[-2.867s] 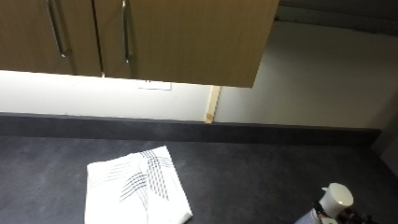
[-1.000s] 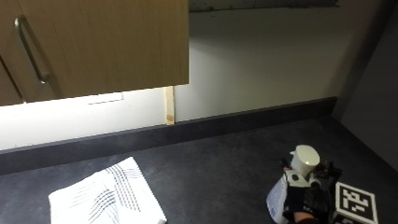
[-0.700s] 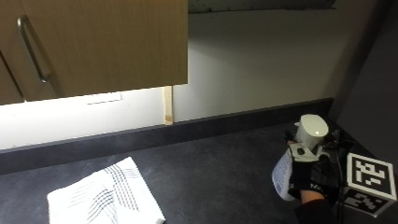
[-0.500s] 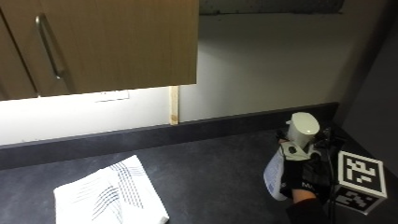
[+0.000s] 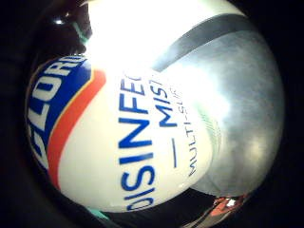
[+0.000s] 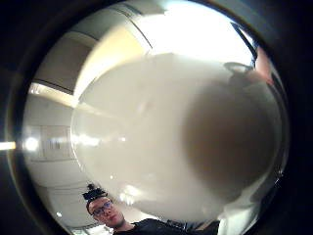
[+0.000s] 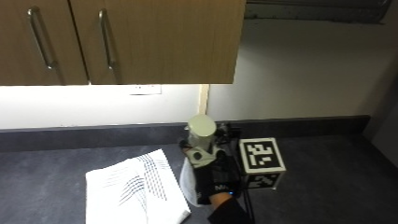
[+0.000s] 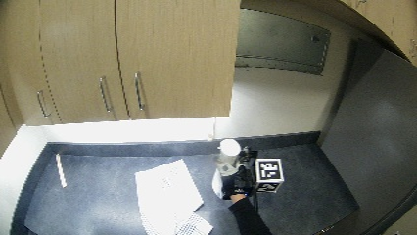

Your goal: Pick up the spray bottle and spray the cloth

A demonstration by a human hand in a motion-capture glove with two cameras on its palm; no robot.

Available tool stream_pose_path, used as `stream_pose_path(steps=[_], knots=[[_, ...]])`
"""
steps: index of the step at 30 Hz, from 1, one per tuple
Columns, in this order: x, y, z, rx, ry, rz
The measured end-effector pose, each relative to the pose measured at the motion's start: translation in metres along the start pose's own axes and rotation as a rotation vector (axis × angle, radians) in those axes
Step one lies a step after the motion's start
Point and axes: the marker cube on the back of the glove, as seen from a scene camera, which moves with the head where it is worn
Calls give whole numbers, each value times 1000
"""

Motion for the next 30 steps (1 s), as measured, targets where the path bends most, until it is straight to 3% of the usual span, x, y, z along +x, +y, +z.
stream_pose_path(steps=[8, 14, 22, 30], knots=[[14, -12, 44, -125, 34, -50], [23, -22, 48, -173, 189, 28], [62, -37, 60, -389, 661, 350], [109, -28, 60, -664, 1176, 761]])
